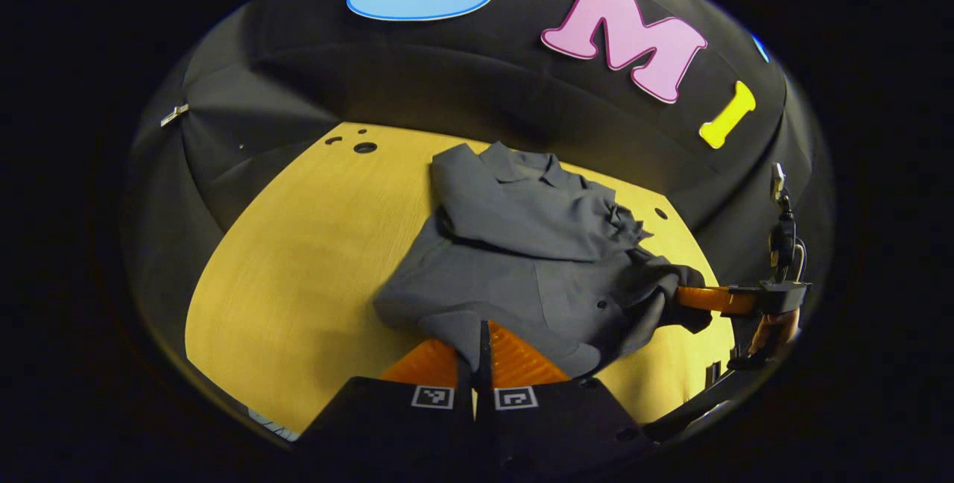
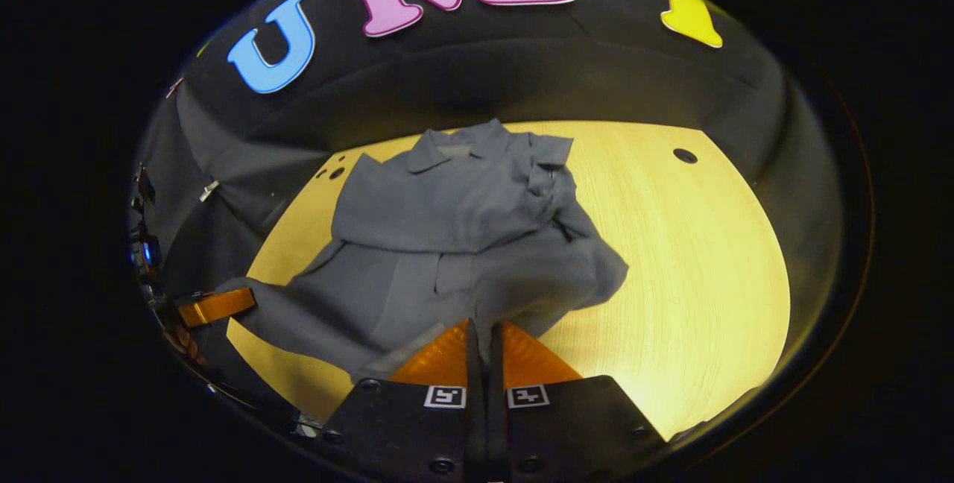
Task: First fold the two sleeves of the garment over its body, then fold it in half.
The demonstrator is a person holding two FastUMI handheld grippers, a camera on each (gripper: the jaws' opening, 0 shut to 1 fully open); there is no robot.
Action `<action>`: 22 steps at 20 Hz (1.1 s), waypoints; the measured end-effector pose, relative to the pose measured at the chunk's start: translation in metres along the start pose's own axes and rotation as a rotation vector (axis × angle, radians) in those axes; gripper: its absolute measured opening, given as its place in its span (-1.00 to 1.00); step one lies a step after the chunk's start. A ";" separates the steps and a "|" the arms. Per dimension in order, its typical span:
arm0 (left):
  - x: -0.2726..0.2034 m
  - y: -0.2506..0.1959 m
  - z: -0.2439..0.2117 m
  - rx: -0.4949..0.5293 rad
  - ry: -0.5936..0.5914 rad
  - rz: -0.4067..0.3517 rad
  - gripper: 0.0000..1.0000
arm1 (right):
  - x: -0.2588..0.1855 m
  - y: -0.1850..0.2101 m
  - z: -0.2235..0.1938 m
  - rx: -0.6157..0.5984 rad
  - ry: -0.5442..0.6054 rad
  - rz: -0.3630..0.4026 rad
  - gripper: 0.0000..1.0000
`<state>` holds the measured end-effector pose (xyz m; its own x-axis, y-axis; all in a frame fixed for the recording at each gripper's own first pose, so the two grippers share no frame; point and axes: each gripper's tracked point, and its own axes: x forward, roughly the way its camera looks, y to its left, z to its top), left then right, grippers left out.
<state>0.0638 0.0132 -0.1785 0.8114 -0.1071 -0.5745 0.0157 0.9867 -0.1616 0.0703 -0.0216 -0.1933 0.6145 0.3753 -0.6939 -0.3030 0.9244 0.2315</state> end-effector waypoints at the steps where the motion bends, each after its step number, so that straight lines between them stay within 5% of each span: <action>1: 0.002 0.001 0.008 0.004 -0.012 -0.001 -0.89 | 0.001 -0.003 0.009 0.003 -0.011 -0.001 -0.89; 11: 0.035 -0.022 0.112 0.015 -0.130 -0.054 -0.89 | 0.030 -0.026 0.091 0.029 -0.141 -0.018 -0.89; 22: 0.134 -0.028 0.228 -0.019 -0.220 -0.093 -0.89 | 0.095 -0.040 0.204 0.040 -0.312 -0.027 -0.89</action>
<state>0.3054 -0.0014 -0.0683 0.9147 -0.1665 -0.3682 0.0875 0.9712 -0.2217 0.2896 -0.0086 -0.1292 0.8179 0.3475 -0.4586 -0.2583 0.9340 0.2470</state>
